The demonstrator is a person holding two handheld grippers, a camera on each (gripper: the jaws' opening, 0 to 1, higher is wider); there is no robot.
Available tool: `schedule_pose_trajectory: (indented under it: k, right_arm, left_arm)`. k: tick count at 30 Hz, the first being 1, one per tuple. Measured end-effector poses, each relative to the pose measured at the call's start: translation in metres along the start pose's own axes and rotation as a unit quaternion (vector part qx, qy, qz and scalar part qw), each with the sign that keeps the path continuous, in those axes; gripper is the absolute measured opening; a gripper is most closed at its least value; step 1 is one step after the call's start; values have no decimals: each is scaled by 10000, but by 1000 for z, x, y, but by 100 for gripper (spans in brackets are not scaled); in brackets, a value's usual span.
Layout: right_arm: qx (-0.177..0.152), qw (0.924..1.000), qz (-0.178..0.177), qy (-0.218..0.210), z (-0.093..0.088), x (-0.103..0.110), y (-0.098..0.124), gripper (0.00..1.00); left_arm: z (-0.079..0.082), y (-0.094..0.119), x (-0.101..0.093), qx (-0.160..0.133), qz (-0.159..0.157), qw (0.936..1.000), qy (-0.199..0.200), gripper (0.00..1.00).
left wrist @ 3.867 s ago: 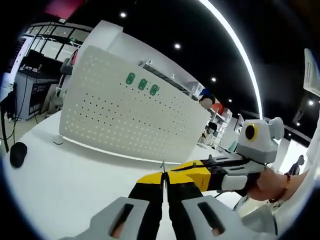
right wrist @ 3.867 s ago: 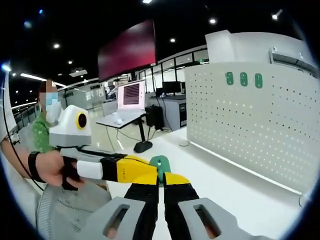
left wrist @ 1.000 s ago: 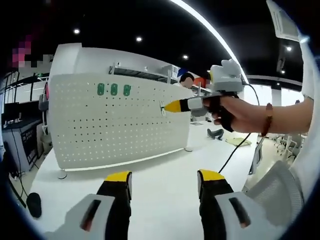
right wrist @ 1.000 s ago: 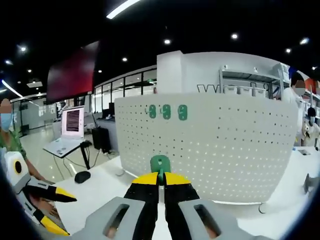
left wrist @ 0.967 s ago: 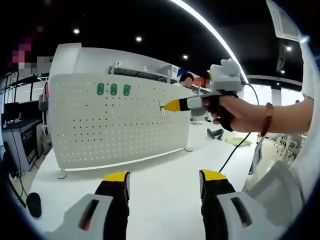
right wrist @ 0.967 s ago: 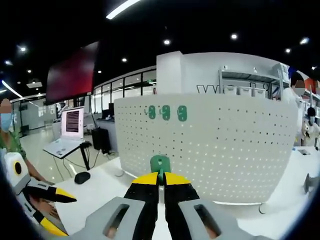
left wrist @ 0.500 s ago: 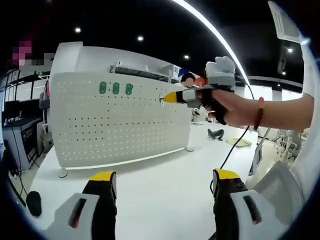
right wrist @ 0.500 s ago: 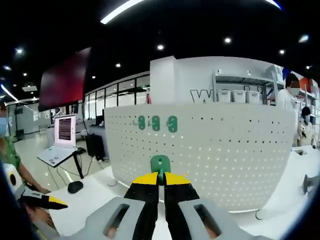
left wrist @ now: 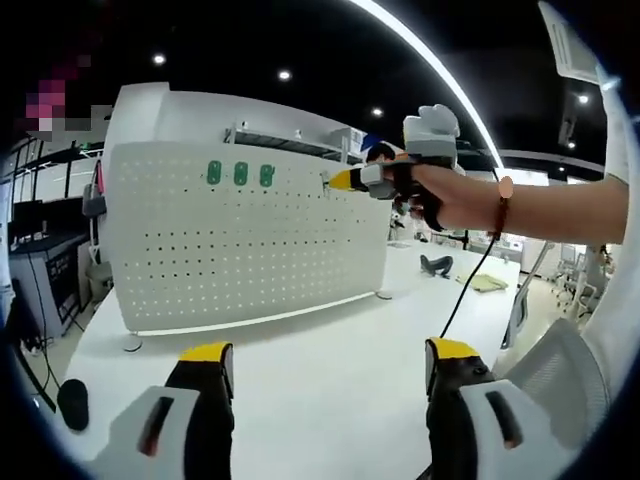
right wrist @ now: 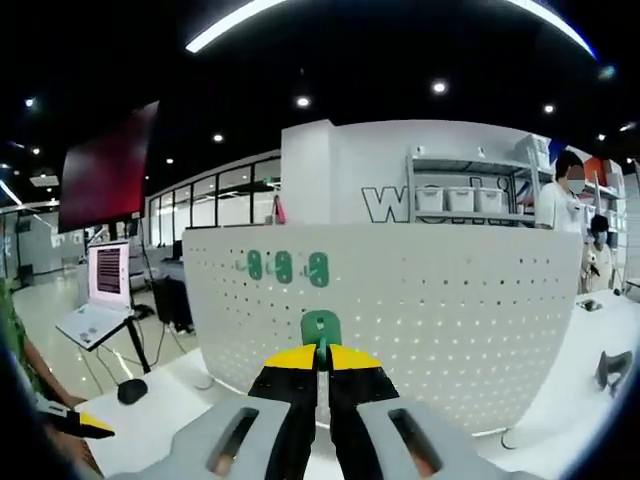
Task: Insert the hook assembly into the mounting plate slot until the hook locks in place.
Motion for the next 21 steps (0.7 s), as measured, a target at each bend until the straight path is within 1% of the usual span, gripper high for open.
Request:
schedule_pose_trajectory:
  k: [5,7,9,12,19,21]
  right_arm:
    - [-42,10000,-84,-28,3,-2,-6,1]
    - [-55,9998,-121,-154,4,-4,-9,1]
    - [30,9996,-262,-123,3,-6,-13,1]
    - [-27,9991,-301,-283,5,-8,-17,1]
    - [-113,9989,-396,-237,15,-7,-30,1]
    - [-147,9988,-382,-286,18,-7,-33,1]
  left_arm:
    - [-2,0,0,-17,10,10000,28,80]
    - [-2,1,0,-26,31,10000,33,80]
    - [-1,0,-1,-55,17,10000,49,80]
    - [-1,-1,-2,-50,-27,10000,17,80]
    - [1,-2,-2,-47,-77,10000,-10,81]
    - [0,-2,-2,-29,-84,10000,-7,81]
Point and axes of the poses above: the point that each gripper's makers call its tool centre point, and the gripper's own axes: y roughly backward along the fingers, x roughly to its left, z roughly out of its top, the point moved 9 cm from there along y, roughly backward along the fingers, and after that the axes turned 12 degrees about -y, right-handed, at the moved point
